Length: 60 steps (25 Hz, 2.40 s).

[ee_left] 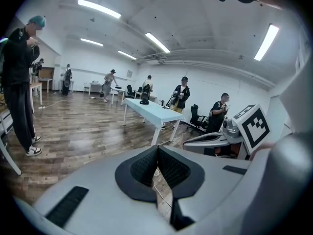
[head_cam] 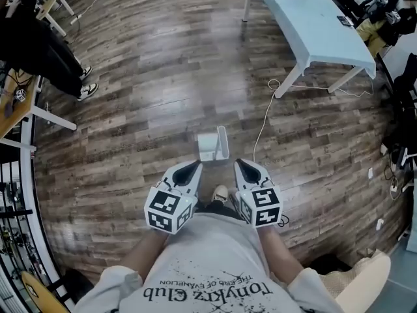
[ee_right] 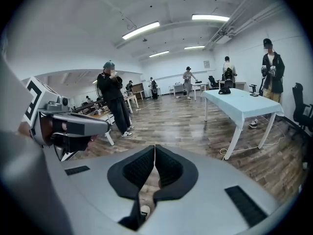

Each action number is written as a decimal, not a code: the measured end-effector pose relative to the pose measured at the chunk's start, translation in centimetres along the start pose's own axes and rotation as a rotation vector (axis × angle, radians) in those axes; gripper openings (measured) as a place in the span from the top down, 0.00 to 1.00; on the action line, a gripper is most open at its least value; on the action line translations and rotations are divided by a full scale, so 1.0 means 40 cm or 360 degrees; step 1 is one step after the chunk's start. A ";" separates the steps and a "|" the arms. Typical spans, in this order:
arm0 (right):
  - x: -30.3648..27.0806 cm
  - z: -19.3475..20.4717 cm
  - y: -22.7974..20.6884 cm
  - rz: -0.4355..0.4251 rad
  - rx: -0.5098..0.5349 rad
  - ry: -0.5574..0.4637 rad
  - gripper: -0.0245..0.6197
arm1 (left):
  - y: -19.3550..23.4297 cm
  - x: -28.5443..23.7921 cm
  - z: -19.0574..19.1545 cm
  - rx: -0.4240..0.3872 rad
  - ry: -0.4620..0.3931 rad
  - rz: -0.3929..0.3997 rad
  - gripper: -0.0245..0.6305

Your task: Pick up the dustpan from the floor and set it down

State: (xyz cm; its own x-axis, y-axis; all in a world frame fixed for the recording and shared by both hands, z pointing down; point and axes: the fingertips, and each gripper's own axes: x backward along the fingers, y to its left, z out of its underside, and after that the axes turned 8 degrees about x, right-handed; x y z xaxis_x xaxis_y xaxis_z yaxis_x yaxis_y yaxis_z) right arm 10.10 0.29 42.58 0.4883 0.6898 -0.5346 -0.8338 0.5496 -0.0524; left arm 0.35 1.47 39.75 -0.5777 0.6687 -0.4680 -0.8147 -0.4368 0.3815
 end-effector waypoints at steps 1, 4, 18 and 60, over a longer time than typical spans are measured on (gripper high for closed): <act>-0.003 -0.003 0.004 0.0010 -0.0007 0.0005 0.92 | 0.004 -0.001 -0.005 -0.0015 0.0009 0.0013 0.93; -0.017 -0.003 0.006 0.0042 -0.0020 0.0027 0.92 | 0.020 -0.012 -0.018 -0.0043 0.0032 0.0047 0.93; -0.119 0.016 -0.027 0.0094 -0.0034 0.0123 0.92 | 0.102 -0.092 0.005 -0.0024 0.0164 0.0091 0.93; -0.487 0.232 -0.106 0.0118 -0.0121 0.0544 0.55 | 0.258 -0.256 0.077 0.0140 0.0335 0.0056 0.93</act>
State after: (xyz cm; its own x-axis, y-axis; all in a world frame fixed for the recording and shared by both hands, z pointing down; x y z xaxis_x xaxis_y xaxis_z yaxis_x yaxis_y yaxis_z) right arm 6.51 -11.10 61.06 0.3219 0.5219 -0.7900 -0.8868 0.4585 -0.0584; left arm -1.99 -8.02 50.91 -0.6108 0.5099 -0.6057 -0.7917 -0.3974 0.4640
